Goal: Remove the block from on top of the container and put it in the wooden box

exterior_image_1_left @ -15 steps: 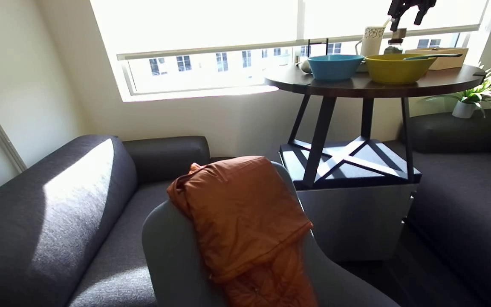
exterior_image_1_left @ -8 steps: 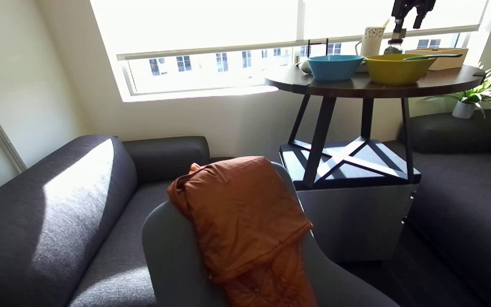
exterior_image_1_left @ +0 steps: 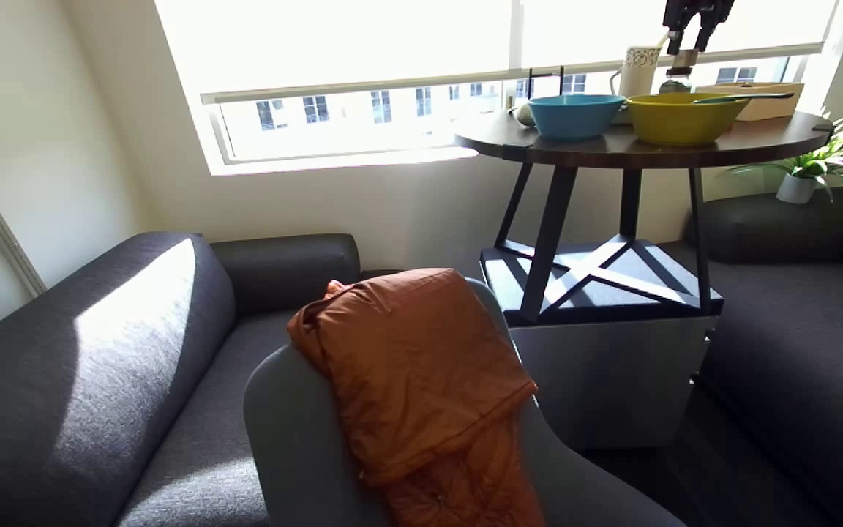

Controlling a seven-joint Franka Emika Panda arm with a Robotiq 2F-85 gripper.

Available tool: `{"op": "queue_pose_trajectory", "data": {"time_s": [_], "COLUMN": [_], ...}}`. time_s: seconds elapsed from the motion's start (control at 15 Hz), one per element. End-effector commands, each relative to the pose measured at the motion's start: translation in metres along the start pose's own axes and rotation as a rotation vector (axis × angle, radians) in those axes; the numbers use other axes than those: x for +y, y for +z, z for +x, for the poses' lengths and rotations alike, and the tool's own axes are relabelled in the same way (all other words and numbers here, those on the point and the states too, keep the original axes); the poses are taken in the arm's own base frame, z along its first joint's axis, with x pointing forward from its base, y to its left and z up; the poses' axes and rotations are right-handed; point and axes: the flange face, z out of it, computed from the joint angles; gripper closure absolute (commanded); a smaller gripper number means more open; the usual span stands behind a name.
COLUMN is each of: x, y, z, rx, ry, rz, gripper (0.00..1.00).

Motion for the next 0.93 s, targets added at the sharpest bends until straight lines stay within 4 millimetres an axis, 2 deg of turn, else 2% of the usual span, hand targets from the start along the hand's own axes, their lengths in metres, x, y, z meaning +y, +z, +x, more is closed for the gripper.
{"op": "queue_pose_trajectory", "data": {"time_s": [0.0,0.07,0.2,0.33,0.47,0.67,0.8,0.87], "x": [0.004,0.004,0.005,0.006,0.007,0.01,0.015,0.026], "y": [0.0,0.001,0.002,0.004,0.003,0.002,-0.004,-0.015], "z": [0.01,0.011,0.014,0.015,0.015,0.015,0.014,0.01], "rx": [0.008,0.009,0.008,0.006,0.001,0.001,0.016,0.042], "ry": [0.008,0.009,0.012,0.013,0.015,0.023,0.044,0.084], "rz": [0.018,0.014,0.004,-0.006,-0.01,-0.025,-0.044,-0.046], "gripper": [0.29,0.3,0.36,0.57,0.68,0.9,0.92,0.92]}}
